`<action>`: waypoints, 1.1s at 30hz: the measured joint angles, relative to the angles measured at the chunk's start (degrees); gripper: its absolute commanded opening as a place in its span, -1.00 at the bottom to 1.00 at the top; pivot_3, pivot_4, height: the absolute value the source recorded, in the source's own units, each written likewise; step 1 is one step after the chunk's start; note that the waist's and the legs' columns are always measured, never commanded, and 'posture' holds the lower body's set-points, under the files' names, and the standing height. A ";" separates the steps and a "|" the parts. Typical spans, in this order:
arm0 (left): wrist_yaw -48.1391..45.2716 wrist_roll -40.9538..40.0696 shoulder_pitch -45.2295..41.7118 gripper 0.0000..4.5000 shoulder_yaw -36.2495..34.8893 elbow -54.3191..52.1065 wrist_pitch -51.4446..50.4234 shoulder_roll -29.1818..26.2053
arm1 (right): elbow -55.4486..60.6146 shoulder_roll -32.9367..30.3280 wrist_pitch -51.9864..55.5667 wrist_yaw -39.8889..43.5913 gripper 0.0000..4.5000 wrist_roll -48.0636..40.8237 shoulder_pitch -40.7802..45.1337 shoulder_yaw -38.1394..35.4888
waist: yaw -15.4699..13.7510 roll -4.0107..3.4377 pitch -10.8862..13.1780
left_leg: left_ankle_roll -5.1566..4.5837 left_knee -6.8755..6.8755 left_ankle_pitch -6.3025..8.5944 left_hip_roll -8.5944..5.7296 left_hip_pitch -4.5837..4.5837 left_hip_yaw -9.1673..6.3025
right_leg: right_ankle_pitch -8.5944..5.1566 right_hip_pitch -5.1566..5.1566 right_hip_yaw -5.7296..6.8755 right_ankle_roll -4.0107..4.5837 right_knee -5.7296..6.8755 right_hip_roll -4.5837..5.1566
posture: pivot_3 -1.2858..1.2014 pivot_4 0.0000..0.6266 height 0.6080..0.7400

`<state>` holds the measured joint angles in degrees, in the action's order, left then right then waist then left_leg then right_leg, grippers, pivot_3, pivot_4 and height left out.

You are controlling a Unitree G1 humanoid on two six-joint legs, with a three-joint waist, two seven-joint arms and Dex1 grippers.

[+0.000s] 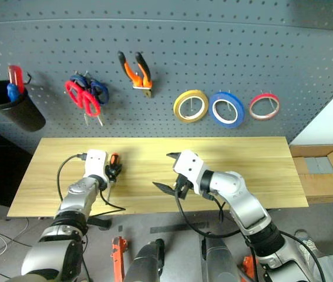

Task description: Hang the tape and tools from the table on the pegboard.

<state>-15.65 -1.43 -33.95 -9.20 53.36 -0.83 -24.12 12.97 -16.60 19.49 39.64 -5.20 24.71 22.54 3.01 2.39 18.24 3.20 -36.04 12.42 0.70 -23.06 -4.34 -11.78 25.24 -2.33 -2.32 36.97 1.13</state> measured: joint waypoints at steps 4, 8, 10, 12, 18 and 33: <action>0.34 0.29 -0.16 -0.63 0.25 0.29 -0.02 -0.36 | -0.47 0.29 -0.16 -0.04 1.00 0.05 0.56 0.00 | 0.08 0.01 0.05 | 0.00 0.01 0.00 0.00 0.00 0.00 | 0.00 0.01 0.00 0.00 -0.01 0.00 | 0.01 0.10 1.00; 0.51 0.33 -0.59 -0.63 0.37 0.56 -0.03 -0.46 | -0.97 0.41 -0.39 -0.09 1.00 0.07 0.86 -0.02 | 0.11 0.01 0.05 | 0.01 0.01 0.00 0.00 -0.01 0.01 | 0.00 0.01 0.00 0.00 -0.02 0.00 | 0.01 0.07 1.00; 0.51 0.33 -0.78 -0.63 0.51 0.70 -0.02 -0.46 | -1.16 0.35 -0.59 -0.08 1.00 0.11 0.86 -0.02 | 0.12 0.01 0.05 | 0.01 0.02 0.00 0.00 -0.01 0.01 | 0.00 0.01 0.00 -0.01 -0.03 0.00 | 0.00 0.04 1.00; 0.49 0.33 -1.10 -0.63 0.82 0.79 -0.02 -0.46 | -1.50 0.30 -1.02 -0.04 1.00 0.13 0.86 -0.03 | 0.13 0.02 0.04 | 0.01 0.02 0.00 0.00 -0.01 0.01 | 0.00 0.01 0.01 -0.01 -0.03 0.00 | 0.00 0.00 1.00; -1.28 1.07 0.96 -0.63 3.00 -7.48 -0.05 -0.67 | -1.49 0.39 -1.59 1.94 1.00 -1.81 1.28 -1.38 | 0.15 0.09 0.00 | 0.03 0.02 0.00 0.00 -0.05 0.01 | 0.00 0.03 0.00 -0.01 -0.04 0.01 | 0.00 -0.14 1.00; 8.54 7.27 26.30 -0.63 -6.84 -64.53 -7.77 -6.83 | 0.60 7.63 -1.61 2.12 1.00 -13.97 5.86 -9.54 | -2.18 0.62 -2.91 | 0.27 0.06 0.06 0.03 -0.06 -0.07 | 0.12 0.03 0.12 0.20 -0.12 0.04 | 0.16 -0.67 1.00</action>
<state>-7.11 5.85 -7.65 -16.04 -11.17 -8.59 -30.95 13.57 -8.98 17.88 41.76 -19.18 30.56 13.00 0.83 3.01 15.33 3.47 -35.98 12.48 0.73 -23.12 -4.40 -11.67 25.27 -2.21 -2.12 36.85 1.17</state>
